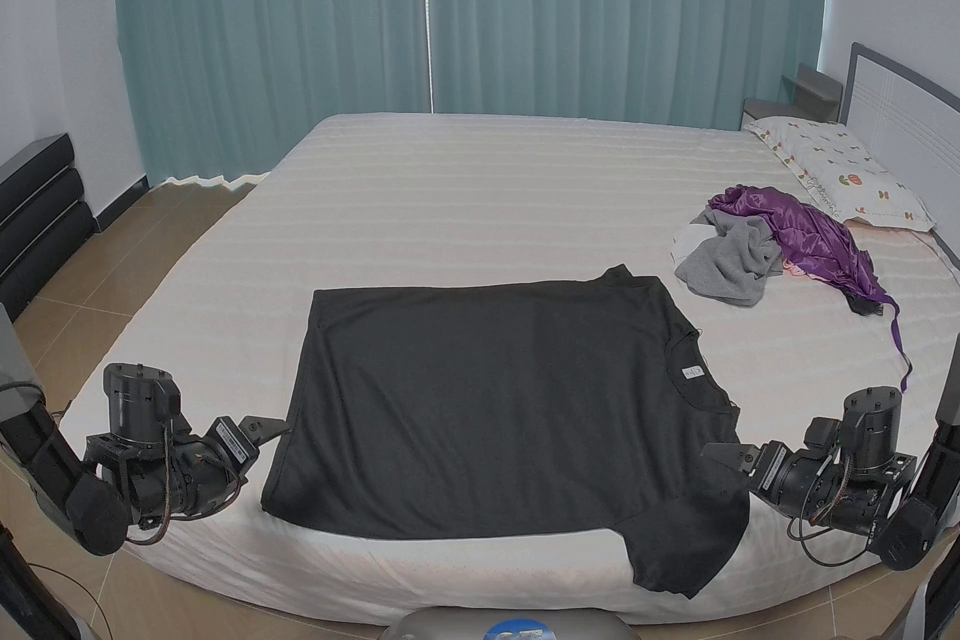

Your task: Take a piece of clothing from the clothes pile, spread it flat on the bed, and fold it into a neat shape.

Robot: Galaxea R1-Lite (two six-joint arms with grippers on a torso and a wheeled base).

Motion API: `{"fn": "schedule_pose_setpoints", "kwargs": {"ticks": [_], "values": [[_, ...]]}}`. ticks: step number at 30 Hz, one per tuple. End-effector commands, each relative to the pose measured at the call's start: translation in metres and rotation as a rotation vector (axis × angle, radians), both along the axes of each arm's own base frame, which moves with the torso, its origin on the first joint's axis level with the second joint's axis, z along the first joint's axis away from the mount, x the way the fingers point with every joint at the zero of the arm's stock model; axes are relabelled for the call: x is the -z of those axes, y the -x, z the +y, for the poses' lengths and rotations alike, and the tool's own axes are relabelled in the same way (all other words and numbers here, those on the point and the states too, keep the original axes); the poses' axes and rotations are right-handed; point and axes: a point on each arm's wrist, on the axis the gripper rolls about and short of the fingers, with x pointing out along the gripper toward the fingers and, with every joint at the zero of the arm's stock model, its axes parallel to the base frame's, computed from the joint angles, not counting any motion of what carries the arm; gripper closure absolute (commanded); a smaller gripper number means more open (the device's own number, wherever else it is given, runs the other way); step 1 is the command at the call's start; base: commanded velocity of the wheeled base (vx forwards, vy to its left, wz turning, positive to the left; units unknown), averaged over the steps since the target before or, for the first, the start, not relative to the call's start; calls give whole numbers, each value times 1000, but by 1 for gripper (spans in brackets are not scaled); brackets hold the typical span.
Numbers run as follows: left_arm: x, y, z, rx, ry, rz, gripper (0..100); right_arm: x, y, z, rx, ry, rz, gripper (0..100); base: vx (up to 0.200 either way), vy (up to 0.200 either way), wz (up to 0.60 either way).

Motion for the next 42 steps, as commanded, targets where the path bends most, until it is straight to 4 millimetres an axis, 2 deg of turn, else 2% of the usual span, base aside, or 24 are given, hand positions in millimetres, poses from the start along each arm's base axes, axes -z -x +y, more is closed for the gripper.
{"fn": "schedule_pose_setpoints", "kwargs": {"ticks": [1, 6, 16, 27, 28, 35, 42], "values": [[19, 3, -1, 6, -12, 88, 0, 4, 4, -2, 3, 8, 29, 0, 0, 0, 0], [41, -1, -2, 9, -26, 167, 0, 10, 3, -2, 5, 16, 57, 0, 0, 0, 0], [67, -16, -2, -15, -46, 129, 0, 12, 3, -2, 4, 16, 65, 0, 0, 0, 0], [71, -23, -1, -33, -59, 115, 0, 11, 3, -2, 2, 15, 62, 0, 0, 0, 0], [71, -22, -1, -37, -59, 115, 100, 11, 3, -2, 2, 15, 59, 0, 0, 0, 0], [72, -21, 2, -46, -63, 124, 100, 12, 3, -2, 4, 16, 65, 0, 0, 0, 0], [71, -11, 3, -32, -85, 145, 100, 11, 3, -2, 6, 14, 62, 0, 0, 0, 0]]}}
